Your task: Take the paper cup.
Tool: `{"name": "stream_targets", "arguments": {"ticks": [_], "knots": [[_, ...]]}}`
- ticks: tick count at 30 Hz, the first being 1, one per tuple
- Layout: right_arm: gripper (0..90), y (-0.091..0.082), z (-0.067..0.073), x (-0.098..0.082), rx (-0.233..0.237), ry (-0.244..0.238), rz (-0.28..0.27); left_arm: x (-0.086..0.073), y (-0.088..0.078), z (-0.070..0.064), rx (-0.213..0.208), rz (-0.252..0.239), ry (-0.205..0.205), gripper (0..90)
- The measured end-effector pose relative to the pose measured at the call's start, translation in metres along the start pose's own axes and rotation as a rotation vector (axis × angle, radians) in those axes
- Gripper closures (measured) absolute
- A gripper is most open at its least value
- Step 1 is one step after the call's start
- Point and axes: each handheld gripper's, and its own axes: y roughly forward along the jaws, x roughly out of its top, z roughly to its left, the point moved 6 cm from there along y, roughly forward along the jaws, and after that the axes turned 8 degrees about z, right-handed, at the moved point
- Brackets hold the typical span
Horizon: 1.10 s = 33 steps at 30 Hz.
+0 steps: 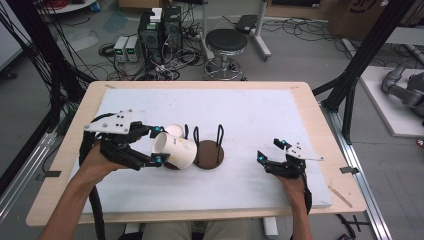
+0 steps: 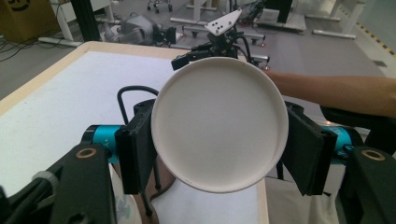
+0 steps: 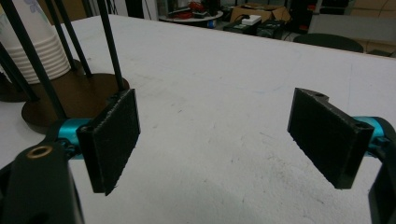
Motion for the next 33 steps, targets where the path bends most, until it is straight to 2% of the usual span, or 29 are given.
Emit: {"name": "stream_targets", "arguments": {"ticks": [1, 8, 17, 21, 23, 33], "knots": [[17.2, 0.0, 0.0, 0.0, 0.0, -0.001, 0.002, -0.006, 0.004, 0.0, -0.008, -0.023, 0.0, 34.1], [17.2, 0.0, 0.001, 0.0, -0.008, 0.001, 0.004, -0.02, 0.016, 0.001, -0.027, -0.036, -0.009, 34.1], [17.2, 0.0, 0.001, 0.0, -0.015, -0.005, 0.006, -0.027, 0.016, -0.002, -0.044, -0.057, -0.007, 34.1], [17.2, 0.0, 0.001, 0.0, -0.022, -0.01, 0.004, -0.03, 0.016, -0.002, -0.05, -0.05, -0.007, 34.1], [17.2, 0.0, 0.002, 0.0, -0.025, -0.014, 0.004, -0.032, 0.017, -0.002, -0.055, -0.063, -0.017, 34.1], [17.2, 0.001, 0.0, 0.0, -0.022, -0.005, 0.016, -0.045, 0.025, -0.001, -0.063, -0.036, -0.029, 34.1]]}}
